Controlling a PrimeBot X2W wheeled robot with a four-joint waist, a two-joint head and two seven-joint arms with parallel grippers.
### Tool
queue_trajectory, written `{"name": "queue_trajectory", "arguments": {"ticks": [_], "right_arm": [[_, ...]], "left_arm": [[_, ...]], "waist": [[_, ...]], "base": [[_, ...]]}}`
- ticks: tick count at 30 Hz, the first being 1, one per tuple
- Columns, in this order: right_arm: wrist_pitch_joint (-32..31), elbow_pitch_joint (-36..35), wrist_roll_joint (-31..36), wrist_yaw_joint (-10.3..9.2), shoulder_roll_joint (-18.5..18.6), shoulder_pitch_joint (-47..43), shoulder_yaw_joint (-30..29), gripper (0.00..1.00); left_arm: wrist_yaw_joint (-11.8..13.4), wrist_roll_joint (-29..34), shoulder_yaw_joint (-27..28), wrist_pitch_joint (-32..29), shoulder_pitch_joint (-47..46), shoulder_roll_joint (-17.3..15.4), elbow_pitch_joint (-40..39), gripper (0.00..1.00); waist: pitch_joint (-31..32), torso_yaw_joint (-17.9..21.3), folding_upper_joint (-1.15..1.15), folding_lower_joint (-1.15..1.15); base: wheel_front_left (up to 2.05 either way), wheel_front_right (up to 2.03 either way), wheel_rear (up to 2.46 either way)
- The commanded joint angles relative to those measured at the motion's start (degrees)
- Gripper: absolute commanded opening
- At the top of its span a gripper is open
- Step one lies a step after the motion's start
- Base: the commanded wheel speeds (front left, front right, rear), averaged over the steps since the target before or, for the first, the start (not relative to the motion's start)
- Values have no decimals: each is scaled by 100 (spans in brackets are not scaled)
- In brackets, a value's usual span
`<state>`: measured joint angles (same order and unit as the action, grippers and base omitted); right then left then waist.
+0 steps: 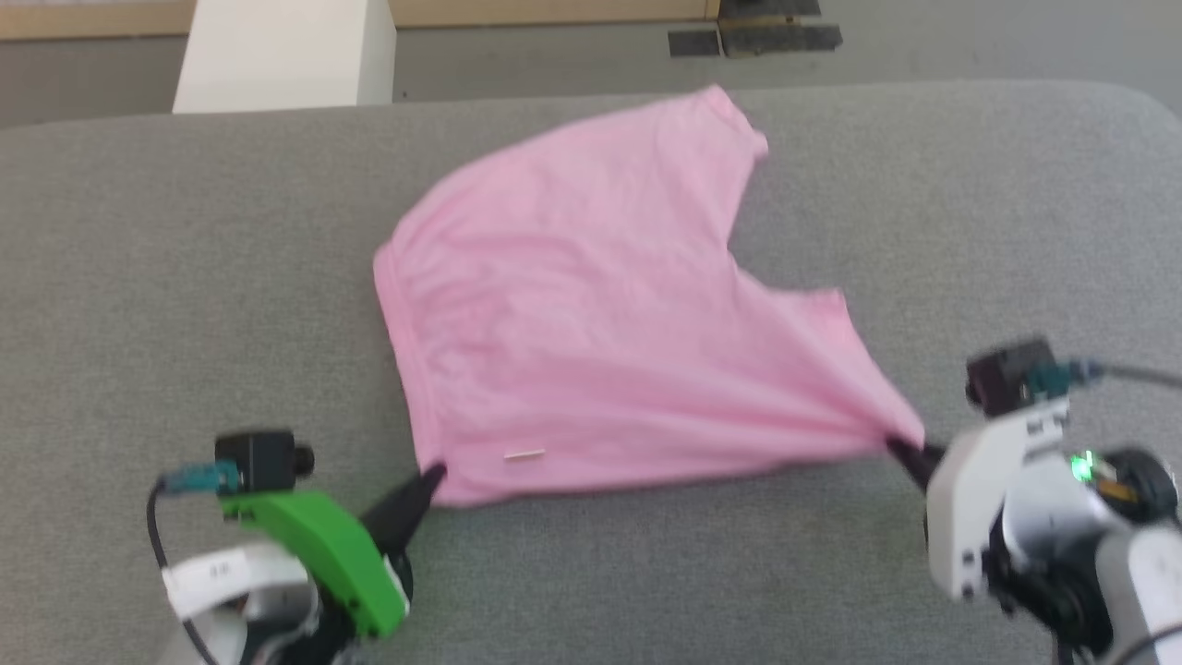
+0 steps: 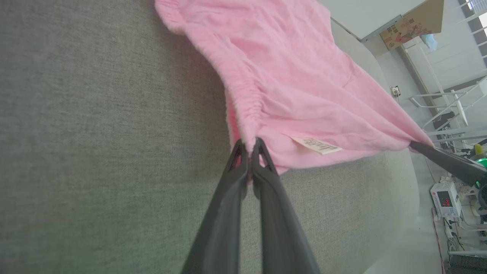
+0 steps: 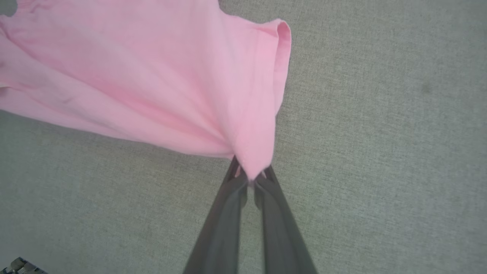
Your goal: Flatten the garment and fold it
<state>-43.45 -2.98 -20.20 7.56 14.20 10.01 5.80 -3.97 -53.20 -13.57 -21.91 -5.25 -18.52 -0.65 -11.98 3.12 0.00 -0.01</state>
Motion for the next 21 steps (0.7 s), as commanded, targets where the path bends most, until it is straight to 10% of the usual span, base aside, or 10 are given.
{"name": "queue_trajectory", "arguments": {"ticks": [1,12,21], "right_arm": [[-142,-203,59,-8,-77,-337,-107,0],[-1176,-1816,404,-8,-708,-2541,-1069,0],[-328,-2149,673,-8,-692,-1679,-875,0]], "left_arm": [[75,-72,-9,-71,294,-99,-154,0],[417,-261,-265,-416,2107,-300,-1414,0],[50,204,-171,785,1408,262,-1577,0]], "waist": [[235,-69,0,1],[352,-175,0,1],[288,-338,0,1]], "base": [[0,0,0],[0,0,0],[0,0,0]]}}
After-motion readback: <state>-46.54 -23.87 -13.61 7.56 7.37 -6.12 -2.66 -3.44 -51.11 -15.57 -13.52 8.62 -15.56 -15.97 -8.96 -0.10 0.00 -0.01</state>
